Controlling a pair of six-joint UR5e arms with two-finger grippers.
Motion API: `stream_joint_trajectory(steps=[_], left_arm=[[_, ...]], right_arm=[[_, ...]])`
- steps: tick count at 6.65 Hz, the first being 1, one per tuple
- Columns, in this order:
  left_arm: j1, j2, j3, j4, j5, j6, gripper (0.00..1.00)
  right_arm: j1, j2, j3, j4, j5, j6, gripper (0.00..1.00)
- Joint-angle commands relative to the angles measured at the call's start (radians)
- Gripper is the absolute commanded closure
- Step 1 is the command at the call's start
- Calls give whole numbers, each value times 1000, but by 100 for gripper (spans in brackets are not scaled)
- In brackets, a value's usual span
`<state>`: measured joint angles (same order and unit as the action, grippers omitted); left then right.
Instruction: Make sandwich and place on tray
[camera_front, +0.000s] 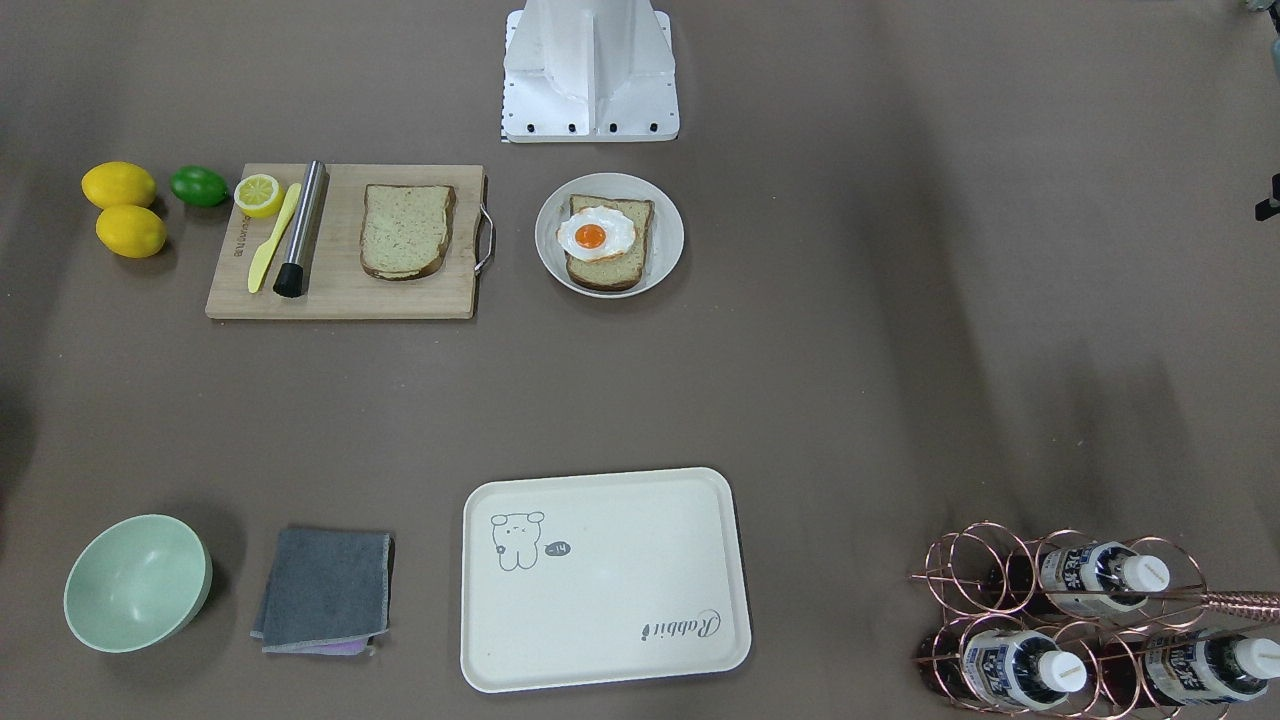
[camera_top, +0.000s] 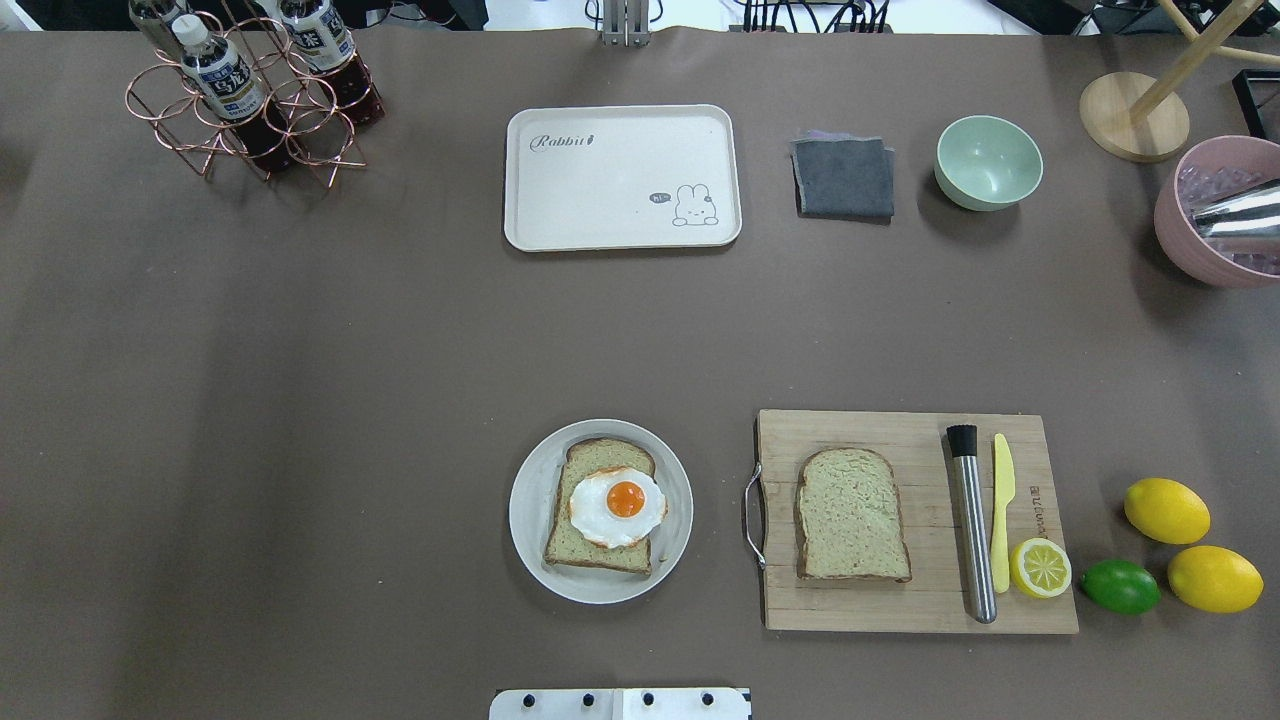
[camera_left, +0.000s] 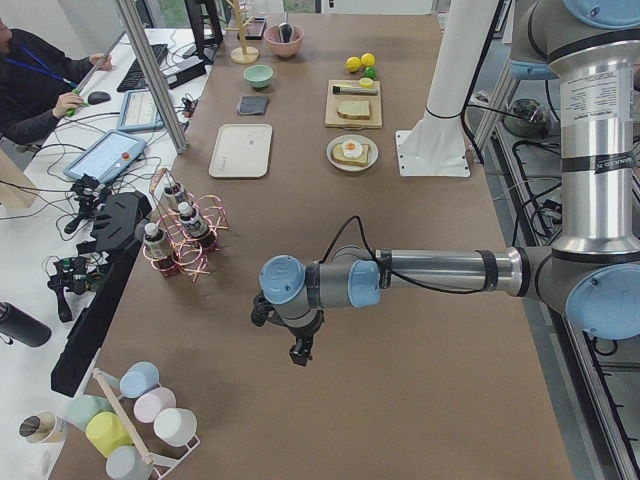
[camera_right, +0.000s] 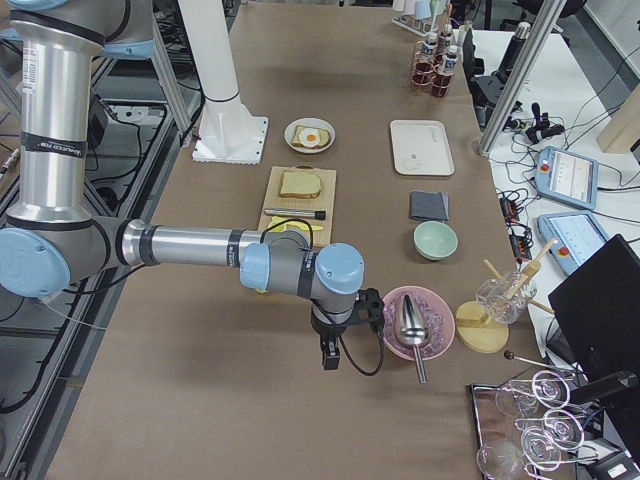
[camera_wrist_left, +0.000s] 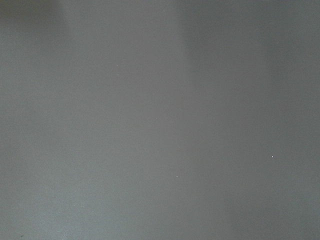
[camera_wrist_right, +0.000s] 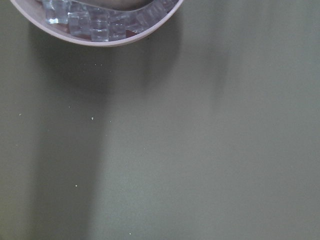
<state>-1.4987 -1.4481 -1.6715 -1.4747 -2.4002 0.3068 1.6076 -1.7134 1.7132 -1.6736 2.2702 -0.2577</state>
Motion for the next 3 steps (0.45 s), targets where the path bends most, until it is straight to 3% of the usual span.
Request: stream_joint_trajectory(steps=[1, 3], left_arm=[[0, 0, -1, 1, -4, 0, 2], [-6, -12, -13, -9, -10, -6, 2]], right_arm=[[0, 0, 0, 0, 0, 0, 0], [0, 1, 11, 0, 0, 2, 0]])
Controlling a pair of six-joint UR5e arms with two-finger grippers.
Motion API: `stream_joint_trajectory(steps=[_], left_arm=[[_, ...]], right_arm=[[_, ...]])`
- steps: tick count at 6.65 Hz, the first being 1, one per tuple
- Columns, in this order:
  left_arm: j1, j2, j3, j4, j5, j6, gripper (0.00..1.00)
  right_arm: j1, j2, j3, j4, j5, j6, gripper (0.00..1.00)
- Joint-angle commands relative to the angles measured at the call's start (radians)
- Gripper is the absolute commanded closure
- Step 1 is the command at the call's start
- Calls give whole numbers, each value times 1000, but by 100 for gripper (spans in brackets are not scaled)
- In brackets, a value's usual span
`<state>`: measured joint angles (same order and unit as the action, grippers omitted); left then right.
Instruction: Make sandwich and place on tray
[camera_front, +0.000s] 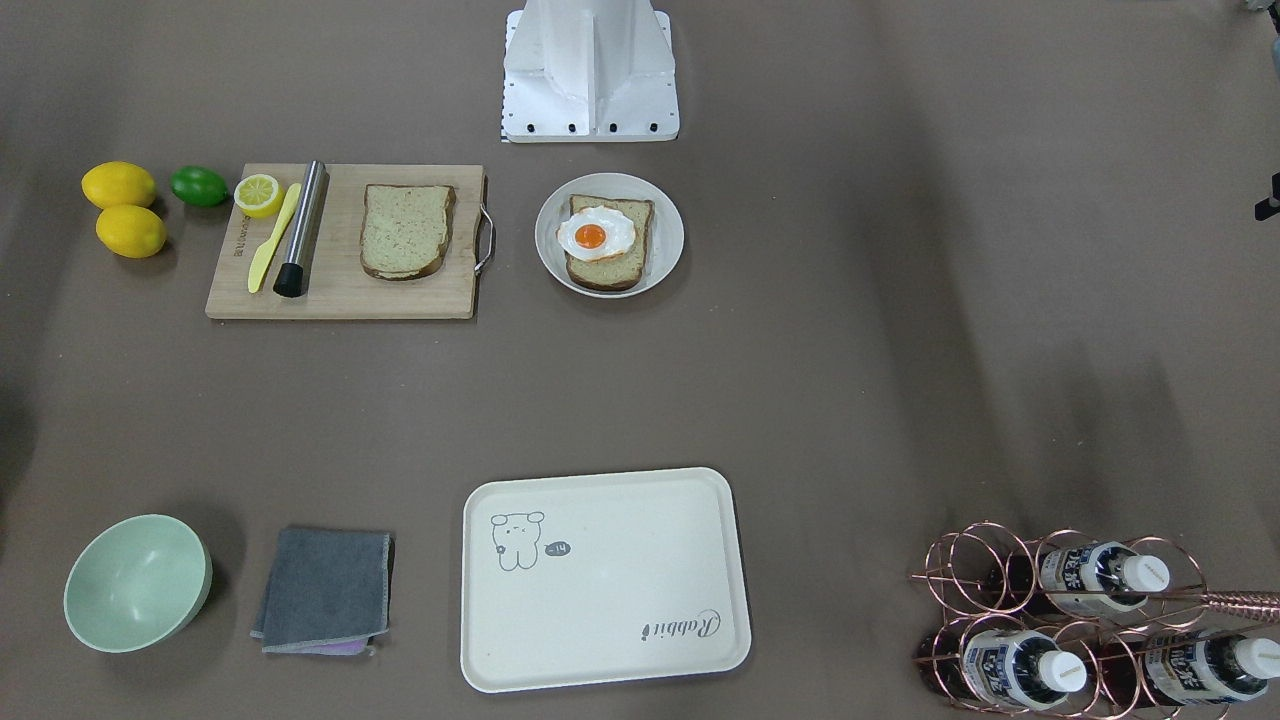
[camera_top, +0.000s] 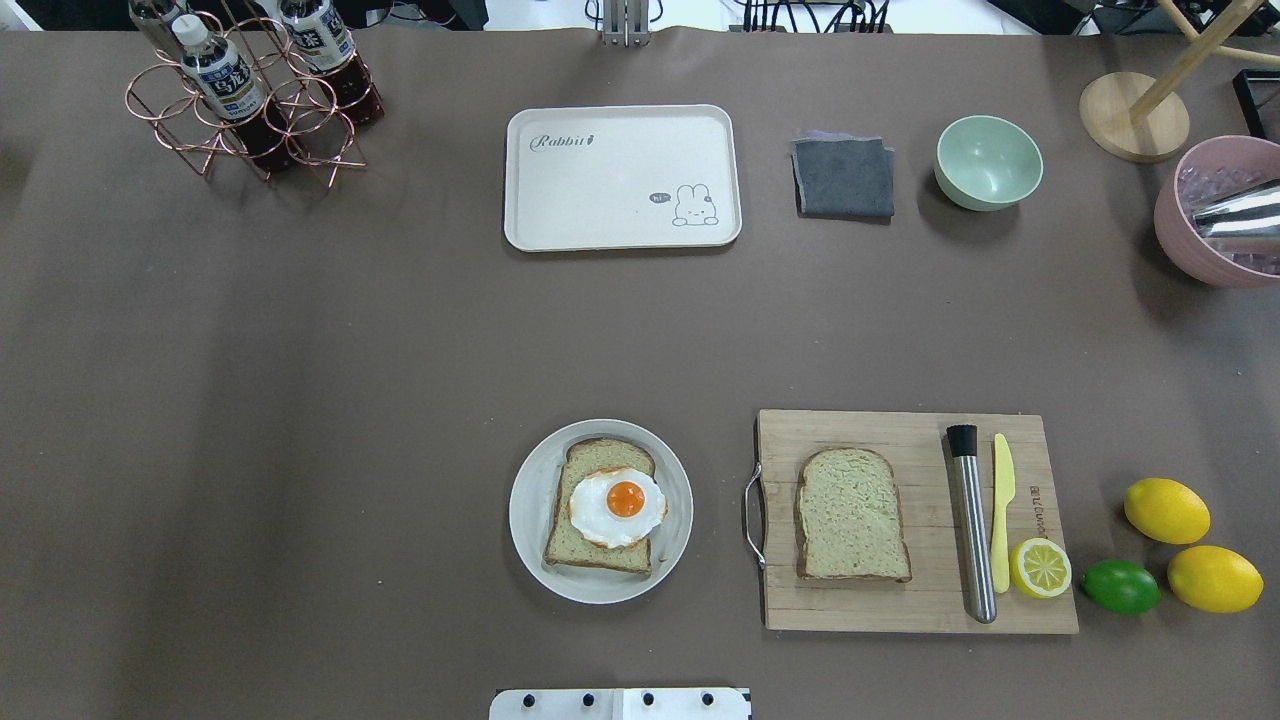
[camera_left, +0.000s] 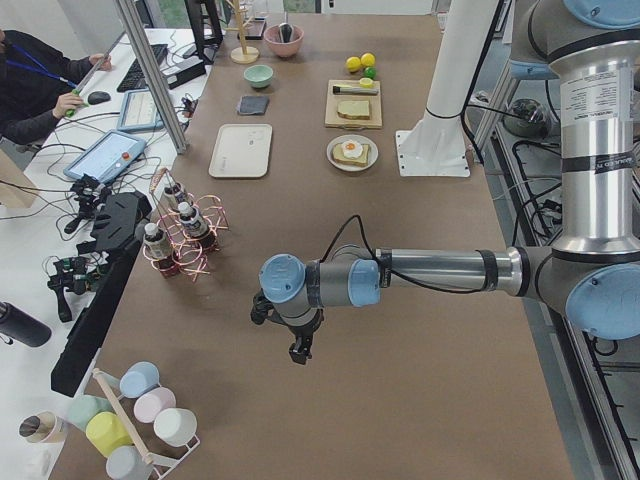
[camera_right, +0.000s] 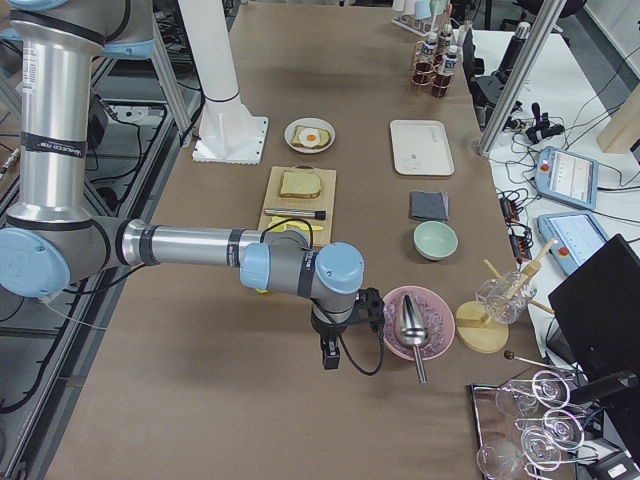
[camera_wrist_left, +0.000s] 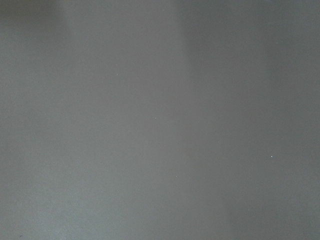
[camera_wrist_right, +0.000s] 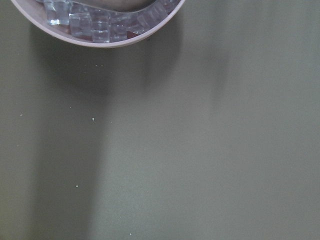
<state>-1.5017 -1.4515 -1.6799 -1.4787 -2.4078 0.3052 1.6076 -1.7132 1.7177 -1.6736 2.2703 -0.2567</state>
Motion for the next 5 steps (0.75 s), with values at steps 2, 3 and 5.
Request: stream_joint_trajectory(steps=[2, 3, 5], left_arm=[[-3, -62, -14, -15, -43, -4, 2], [-6, -87, -18, -25, -115, -8, 2], [-8, -151, -119, -35, -119, -12, 2]], right_arm=[[0, 9, 80, 9, 32, 4, 0], [0, 1, 91, 14, 104, 1, 0], [-2, 1, 122, 137, 123, 4, 0]])
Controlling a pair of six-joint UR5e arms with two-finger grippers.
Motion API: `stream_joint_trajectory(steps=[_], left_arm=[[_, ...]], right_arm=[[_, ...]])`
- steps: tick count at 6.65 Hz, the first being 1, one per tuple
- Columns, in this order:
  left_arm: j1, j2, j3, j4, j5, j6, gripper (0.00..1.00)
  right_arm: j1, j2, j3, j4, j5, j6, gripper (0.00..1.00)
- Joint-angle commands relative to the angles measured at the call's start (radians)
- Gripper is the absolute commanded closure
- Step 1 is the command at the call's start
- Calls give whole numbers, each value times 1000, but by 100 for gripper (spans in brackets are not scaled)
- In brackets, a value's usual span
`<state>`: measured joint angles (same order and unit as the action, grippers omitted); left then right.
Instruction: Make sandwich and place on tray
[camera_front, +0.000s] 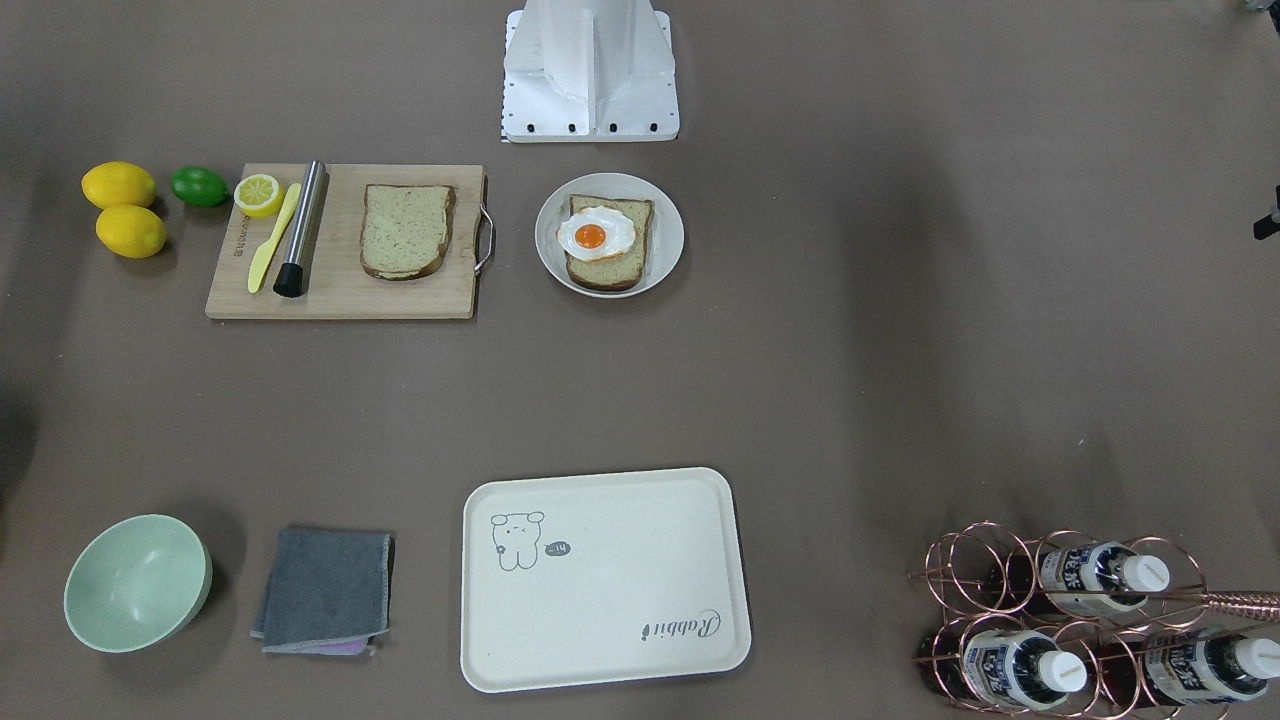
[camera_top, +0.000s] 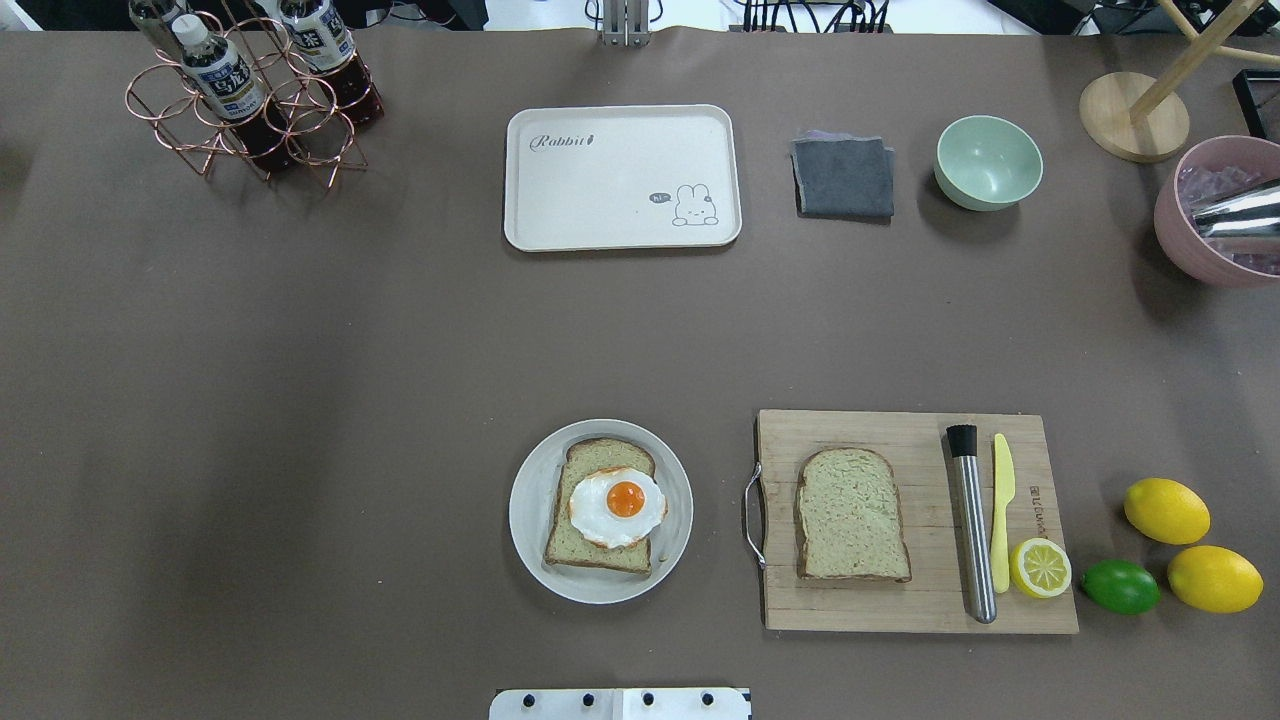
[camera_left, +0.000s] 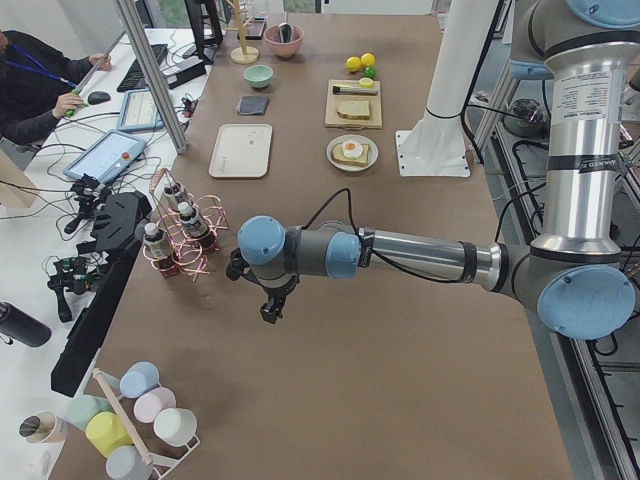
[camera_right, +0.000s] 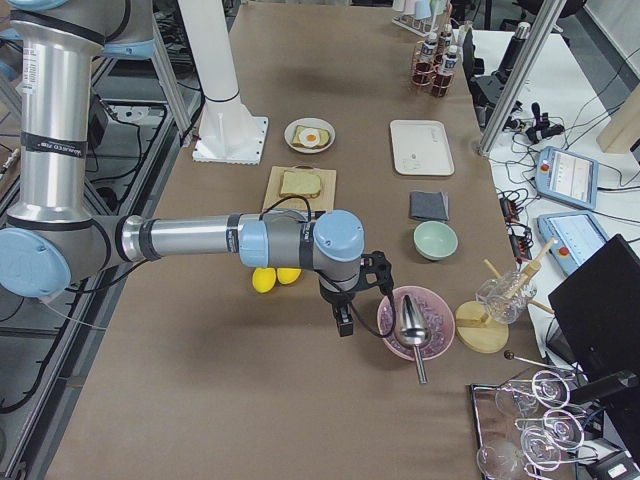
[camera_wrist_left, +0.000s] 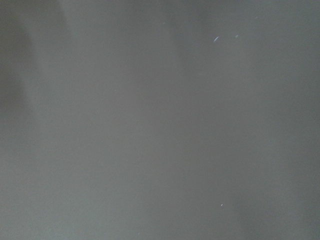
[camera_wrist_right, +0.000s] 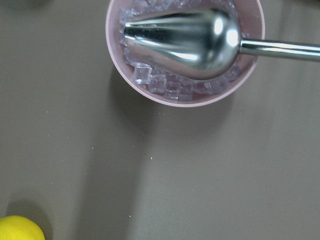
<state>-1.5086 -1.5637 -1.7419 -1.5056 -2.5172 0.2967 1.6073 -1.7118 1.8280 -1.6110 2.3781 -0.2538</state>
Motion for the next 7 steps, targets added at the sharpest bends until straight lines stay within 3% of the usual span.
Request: stream_joint_trajectory(steps=[1, 3, 5, 7], left_arm=[[-2, -58, -103, -19, -9, -60, 2], [26, -96, -79, -208, -9, -202, 2], [179, -87, -84, -357, 8, -553, 2], [389, -94, -129, -517, 133, -931, 2]], right_arm=[[-3, 6, 8, 150, 13, 11, 0], [-102, 33, 19, 158, 13, 161, 0], [-252, 37, 28, 314, -14, 456, 0], [-444, 37, 56, 522, -63, 887, 0]])
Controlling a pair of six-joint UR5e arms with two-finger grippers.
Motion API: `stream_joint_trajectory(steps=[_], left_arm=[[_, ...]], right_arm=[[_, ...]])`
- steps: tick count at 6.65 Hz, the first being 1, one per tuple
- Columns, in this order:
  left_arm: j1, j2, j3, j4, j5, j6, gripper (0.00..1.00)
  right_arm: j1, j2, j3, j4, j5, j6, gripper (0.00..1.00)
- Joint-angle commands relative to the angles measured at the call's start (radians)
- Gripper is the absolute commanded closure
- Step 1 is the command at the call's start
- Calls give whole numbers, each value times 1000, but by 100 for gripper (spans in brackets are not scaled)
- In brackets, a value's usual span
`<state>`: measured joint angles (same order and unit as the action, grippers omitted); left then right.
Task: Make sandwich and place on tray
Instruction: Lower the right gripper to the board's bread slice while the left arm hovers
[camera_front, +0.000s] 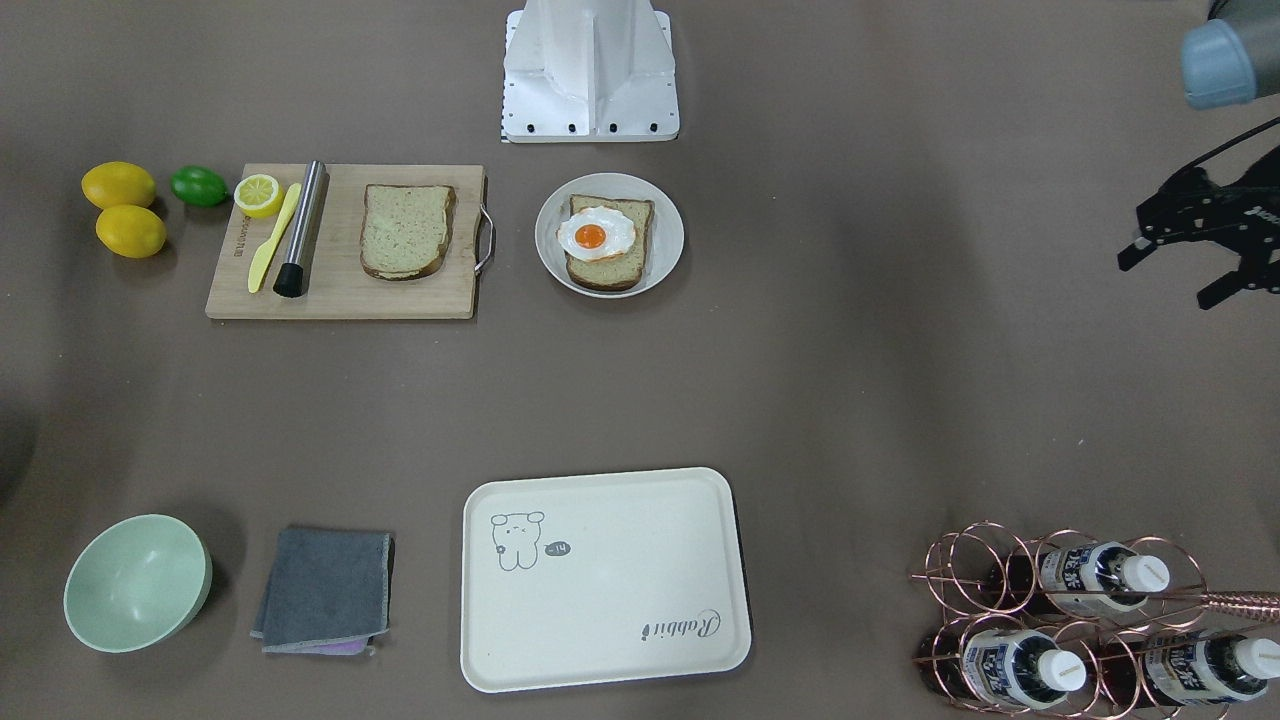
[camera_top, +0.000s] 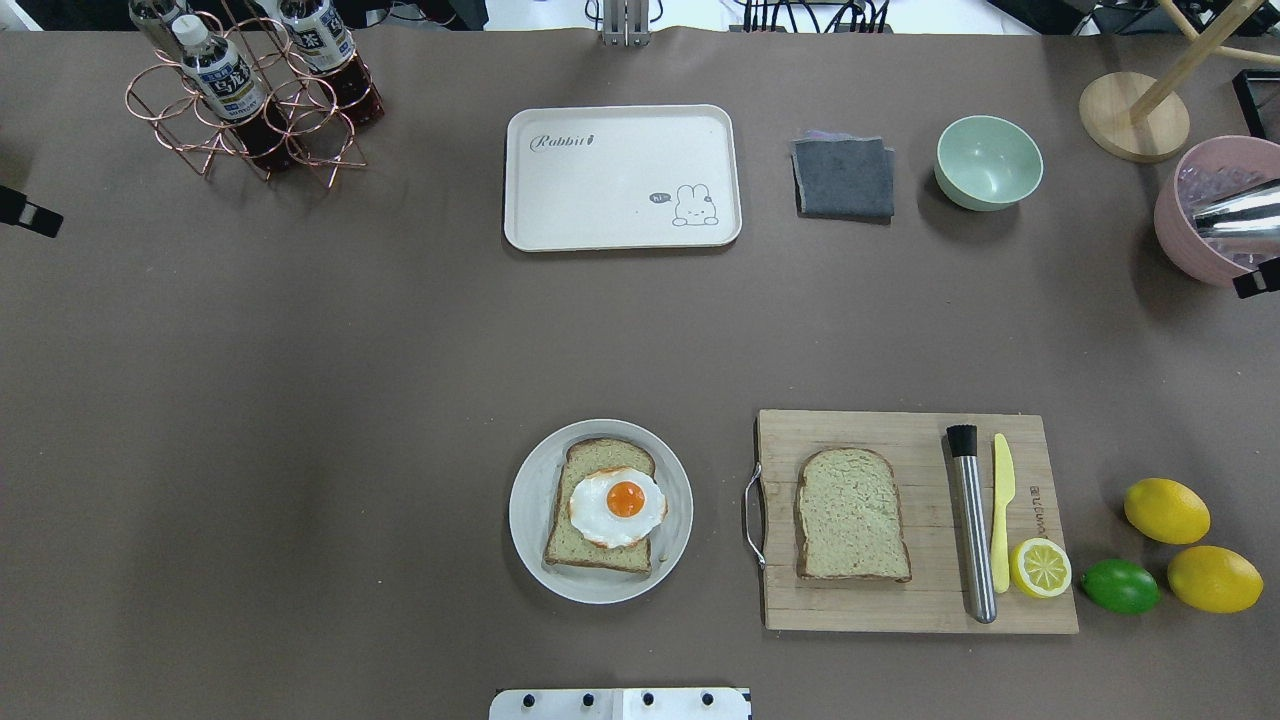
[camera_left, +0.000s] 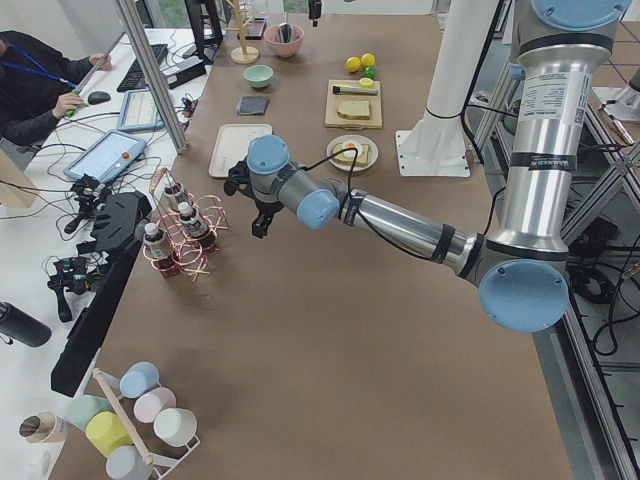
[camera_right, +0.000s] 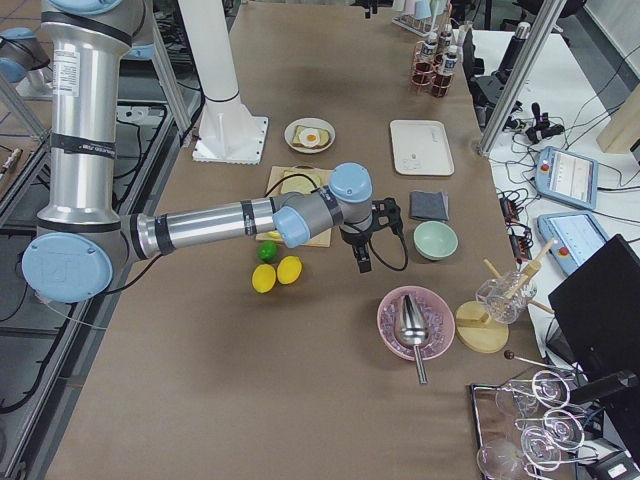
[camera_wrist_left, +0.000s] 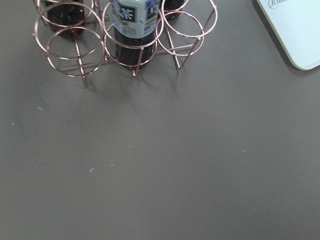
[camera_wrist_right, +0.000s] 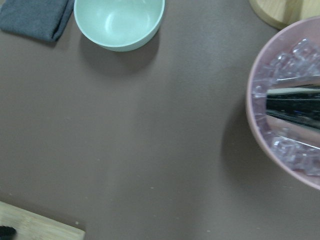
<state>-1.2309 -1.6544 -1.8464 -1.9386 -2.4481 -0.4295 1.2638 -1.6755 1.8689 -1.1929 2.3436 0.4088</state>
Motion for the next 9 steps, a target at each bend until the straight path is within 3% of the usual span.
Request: stream_joint_trajectory(steps=[1, 2, 4, 5, 6, 7, 9], left_arm=[[213, -28, -49, -165, 87, -391, 2], [291, -47, -53, -234, 124, -519, 2], [420, -83, -72, -237, 234, -603, 2], [482, -87, -79, -235, 329, -610, 2], [496, -111, -79, -234, 348, -645, 2], [498, -113, -79, -234, 351, -646, 2], [498, -127, -77, -234, 351, -646, 2]], right_arm=[[-178, 14, 74, 111, -50, 407, 1], [-257, 16, 128, 111, -61, 539, 3], [-527, 20, 209, 113, -284, 779, 3], [-626, 17, 214, 171, -356, 864, 3], [-695, 7, 191, 265, -407, 921, 2], [-784, 13, 178, 292, -500, 965, 2], [-865, -10, 176, 329, -561, 992, 2]])
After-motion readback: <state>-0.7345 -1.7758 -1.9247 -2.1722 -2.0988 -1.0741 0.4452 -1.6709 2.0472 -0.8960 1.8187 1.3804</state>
